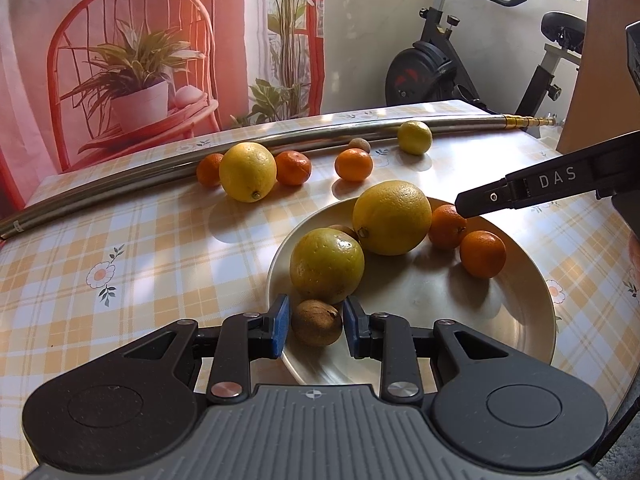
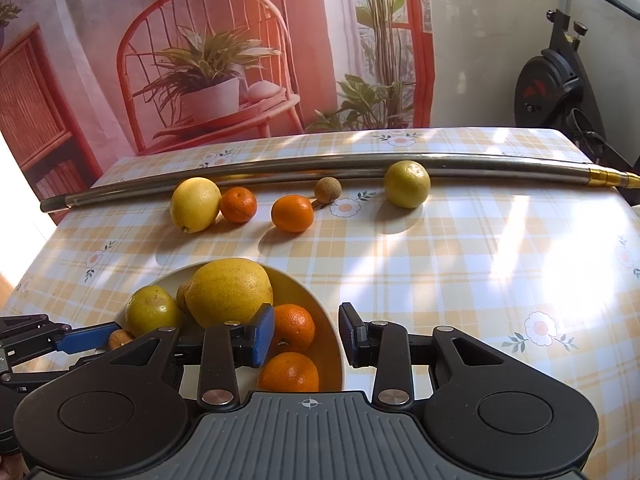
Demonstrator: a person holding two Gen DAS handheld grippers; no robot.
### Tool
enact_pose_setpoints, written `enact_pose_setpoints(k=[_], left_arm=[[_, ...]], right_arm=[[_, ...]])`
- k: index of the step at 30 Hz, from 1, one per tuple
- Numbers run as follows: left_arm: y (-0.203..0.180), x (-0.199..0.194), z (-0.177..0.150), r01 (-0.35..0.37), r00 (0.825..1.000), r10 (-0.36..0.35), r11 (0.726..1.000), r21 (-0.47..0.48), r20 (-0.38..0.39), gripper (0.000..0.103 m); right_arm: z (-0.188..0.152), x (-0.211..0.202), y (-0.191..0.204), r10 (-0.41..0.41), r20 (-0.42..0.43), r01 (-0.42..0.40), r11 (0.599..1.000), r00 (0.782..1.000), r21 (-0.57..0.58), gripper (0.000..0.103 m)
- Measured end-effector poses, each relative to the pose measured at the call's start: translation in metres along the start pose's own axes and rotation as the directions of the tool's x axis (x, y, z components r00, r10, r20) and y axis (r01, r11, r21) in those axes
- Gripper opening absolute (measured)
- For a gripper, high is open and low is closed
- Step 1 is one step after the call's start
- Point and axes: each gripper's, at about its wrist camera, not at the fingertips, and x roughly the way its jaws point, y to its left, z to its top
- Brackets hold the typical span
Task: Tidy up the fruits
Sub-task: 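Lower kiwi and tangerine onto the white plate and open both tools, then withdraw both tools from the plate toward the remaining loose fruit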
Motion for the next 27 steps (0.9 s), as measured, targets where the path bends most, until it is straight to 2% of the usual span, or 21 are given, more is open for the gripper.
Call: enact_pose_setpoints(k=[8,11,15,18,20,22,27], left_arm=[[0.0,-0.002,-0.002,-0.005,1.0,0.005,1.0,-0.02,0.014,0.031],[0.002,-0.006,-0.003,0.018,1.0,-0.016,0.998,-0.063,0.026,0.038],[0.009,-0.014,-0.004,0.05,0.998,-0.043,0.987,-0.15,0.05,0.039],[0.01,-0.022,-0.009,0.022,0.997,-0.007,0.978,-0.21,0.072,0.046],[0.008,-0.026,-0.013,0.028,0.997,-0.01,0.973,-0.231,0.082,0.046],[0.005,-0.028,-0.016,0.034,0.996,-0.014,0.971,-0.235,0.086,0.046],[0.006,-0.032,-0.01,-0.005,0.995,0.026,0.975,-0.22,0.094,0.046]], right_arm=[[-0.001,0.001,-0.002,0.0,-0.001,0.0,1.0,1.0,0.002,0.033],[-0.002,0.001,-0.001,-0.001,-0.003,0.001,1.0,1.0,0.002,0.033],[-0.002,0.001,-0.001,-0.001,-0.003,0.001,1.0,1.0,0.006,0.033],[-0.003,0.001,-0.002,-0.002,-0.002,0.002,1.0,1.0,0.01,0.033],[-0.003,0.001,-0.002,-0.005,-0.002,0.005,1.0,1.0,0.01,0.035],[-0.002,0.0,-0.001,-0.018,0.0,0.018,1.0,1.0,0.009,0.041],[-0.001,-0.004,-0.004,-0.024,0.018,0.024,1.0,1.0,0.011,0.041]])
